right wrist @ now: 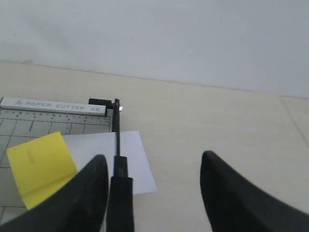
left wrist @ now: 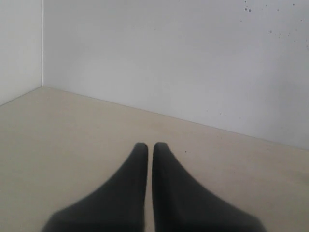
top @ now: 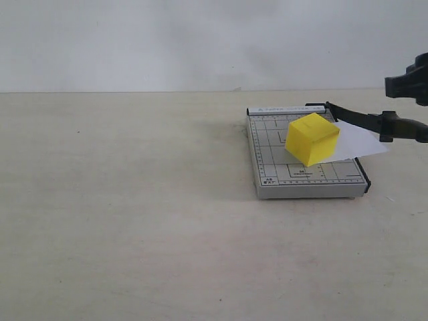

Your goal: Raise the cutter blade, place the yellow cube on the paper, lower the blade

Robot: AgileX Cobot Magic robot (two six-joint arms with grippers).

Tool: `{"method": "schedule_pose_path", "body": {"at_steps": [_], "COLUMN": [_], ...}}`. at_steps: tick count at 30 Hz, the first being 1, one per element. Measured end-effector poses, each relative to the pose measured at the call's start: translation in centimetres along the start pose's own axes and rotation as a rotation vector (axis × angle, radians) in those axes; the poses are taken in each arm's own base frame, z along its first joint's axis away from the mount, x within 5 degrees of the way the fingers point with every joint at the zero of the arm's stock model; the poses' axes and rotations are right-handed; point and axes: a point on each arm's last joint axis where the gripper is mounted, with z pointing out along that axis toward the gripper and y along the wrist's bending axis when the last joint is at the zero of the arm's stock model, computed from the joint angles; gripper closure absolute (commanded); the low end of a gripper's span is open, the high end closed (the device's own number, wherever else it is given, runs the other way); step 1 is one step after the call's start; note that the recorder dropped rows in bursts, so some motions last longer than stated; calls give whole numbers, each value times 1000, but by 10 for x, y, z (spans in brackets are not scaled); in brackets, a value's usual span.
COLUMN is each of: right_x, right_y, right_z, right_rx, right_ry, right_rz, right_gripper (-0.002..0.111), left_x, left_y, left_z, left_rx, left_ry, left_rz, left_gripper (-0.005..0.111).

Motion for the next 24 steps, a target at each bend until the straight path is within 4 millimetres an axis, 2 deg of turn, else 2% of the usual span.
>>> {"method": "schedule_pose_path", "body": {"at_steps": [6, 10, 13, 18, 20, 24], "right_x": [-8, -16, -21, -42, -48, -59], "right_y": [10, 2, -10, -22, -33, -57], "right_z": [-8, -21, -25, -31, -35, -48], "right_rx": [-138, -97, 21, 182, 325, 722], "right_ry": [-56, -106, -123, -233, -258, -267], "right_rz": [111, 101, 10, -293, -399, -618], "right_gripper": [53, 53, 53, 53, 53, 53], "left_x": [0, 0, 0, 0, 0, 0], "left_y": [0, 0, 0, 0, 0, 0], "left_z": [0, 0, 0, 0, 0, 0], "left_rx": [0, 0, 0, 0, 0, 0], "left_ry": [0, 0, 0, 0, 0, 0], "left_rz": [0, 0, 0, 0, 0, 0], "left_gripper": [102, 102, 102, 102, 102, 102]}}
